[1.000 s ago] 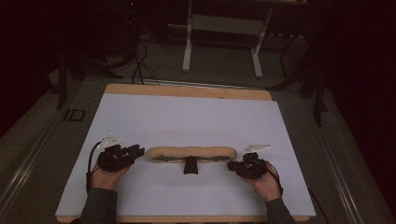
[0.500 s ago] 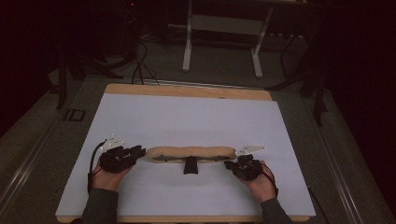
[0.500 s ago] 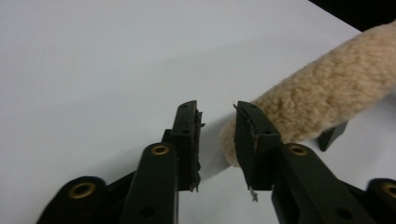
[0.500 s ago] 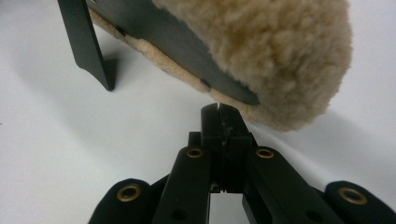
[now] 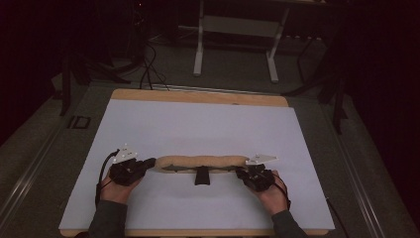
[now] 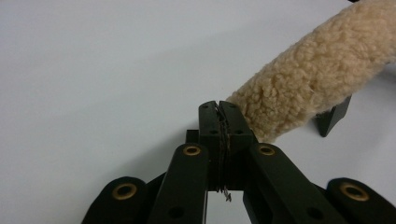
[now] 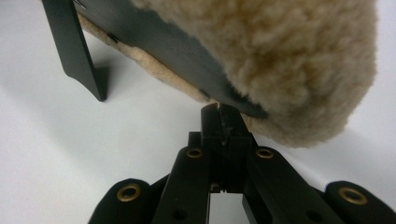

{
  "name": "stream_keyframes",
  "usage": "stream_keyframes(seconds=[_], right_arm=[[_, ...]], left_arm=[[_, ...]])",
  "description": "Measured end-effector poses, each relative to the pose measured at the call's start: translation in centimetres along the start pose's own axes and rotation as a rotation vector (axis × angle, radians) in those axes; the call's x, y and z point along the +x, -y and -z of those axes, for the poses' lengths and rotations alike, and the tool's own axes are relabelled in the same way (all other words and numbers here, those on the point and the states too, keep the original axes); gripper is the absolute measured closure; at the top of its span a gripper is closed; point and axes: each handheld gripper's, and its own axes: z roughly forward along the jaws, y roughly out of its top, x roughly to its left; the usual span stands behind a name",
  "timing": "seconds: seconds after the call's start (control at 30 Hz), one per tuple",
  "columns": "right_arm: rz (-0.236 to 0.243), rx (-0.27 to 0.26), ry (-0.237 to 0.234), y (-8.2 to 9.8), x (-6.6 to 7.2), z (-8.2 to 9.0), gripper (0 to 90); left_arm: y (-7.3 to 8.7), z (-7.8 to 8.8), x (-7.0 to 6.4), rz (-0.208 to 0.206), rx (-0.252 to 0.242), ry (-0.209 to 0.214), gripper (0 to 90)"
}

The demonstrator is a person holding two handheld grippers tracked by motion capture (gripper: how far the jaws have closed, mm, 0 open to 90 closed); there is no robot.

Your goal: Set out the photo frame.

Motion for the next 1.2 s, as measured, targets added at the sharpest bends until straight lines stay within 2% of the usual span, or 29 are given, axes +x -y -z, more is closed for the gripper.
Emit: stream_keyframes(seconds=[0.27, 0.73, 1.2], right_arm=[[-0.014, -0.008, 0.001, -0.1, -0.1, 0.0, 90.0], [-0.028, -0.018, 0.014, -0.1, -0.3, 0.1, 90.0], [-0.052, -0.057, 0.025, -0.6, -0.4, 0.3, 90.0]], left_arm=[[0.0, 0.0, -0.3, -0.029, 0.002, -0.009, 90.0], [0.2, 0.2, -0.7, -0.03, -0.001, -0.002, 90.0], [0.5, 0.4, -1.6, -0.045, 0.008, 0.014, 90.0]])
